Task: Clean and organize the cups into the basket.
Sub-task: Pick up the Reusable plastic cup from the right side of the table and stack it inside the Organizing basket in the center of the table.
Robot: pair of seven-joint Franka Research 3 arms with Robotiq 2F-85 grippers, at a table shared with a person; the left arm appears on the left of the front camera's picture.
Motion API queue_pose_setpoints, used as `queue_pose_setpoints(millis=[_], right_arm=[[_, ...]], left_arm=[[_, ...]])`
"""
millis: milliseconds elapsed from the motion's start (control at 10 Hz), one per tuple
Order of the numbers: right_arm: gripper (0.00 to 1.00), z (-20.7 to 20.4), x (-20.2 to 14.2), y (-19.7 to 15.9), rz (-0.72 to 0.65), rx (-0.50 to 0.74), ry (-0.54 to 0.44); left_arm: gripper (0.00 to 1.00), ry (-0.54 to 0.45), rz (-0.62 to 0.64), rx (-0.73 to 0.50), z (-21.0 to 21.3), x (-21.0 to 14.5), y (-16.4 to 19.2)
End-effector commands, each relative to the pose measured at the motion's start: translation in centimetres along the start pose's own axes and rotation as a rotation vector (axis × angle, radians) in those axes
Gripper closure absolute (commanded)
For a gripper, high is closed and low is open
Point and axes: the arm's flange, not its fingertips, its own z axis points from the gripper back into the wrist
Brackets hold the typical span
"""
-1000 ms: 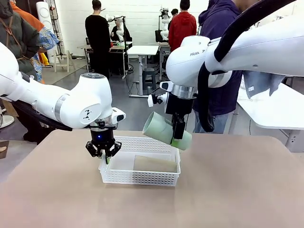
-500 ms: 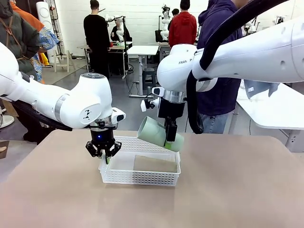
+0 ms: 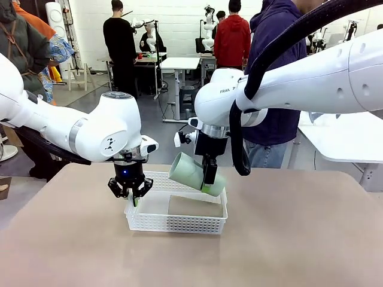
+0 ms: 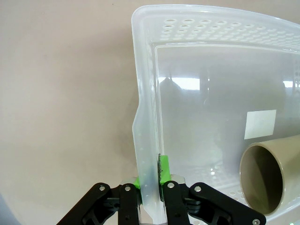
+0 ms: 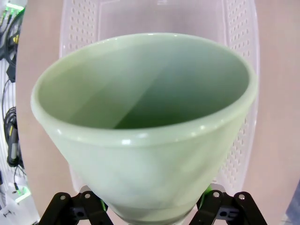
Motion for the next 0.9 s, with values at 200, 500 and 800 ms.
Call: queue_pose_setpoints(millis=[200, 500, 800], right_arm=[[0.19, -1.6, -0.5, -1.3, 0.053, -0.003, -0.089], [0.19, -3.3, -0.7, -2.1, 0.1, -0.005, -0.121], [0.19, -4.6, -1.1, -2.9, 0.101, 0.011, -0.117]], left_arm=[[1.0, -0.003, -0.008, 0.002, 0.1, 0.0, 0.0], [1.0, -0.003, -0.008, 0.002, 0.1, 0.0, 0.0], [1.0, -0.003, -0.008, 0.002, 0.1, 0.0, 0.0]])
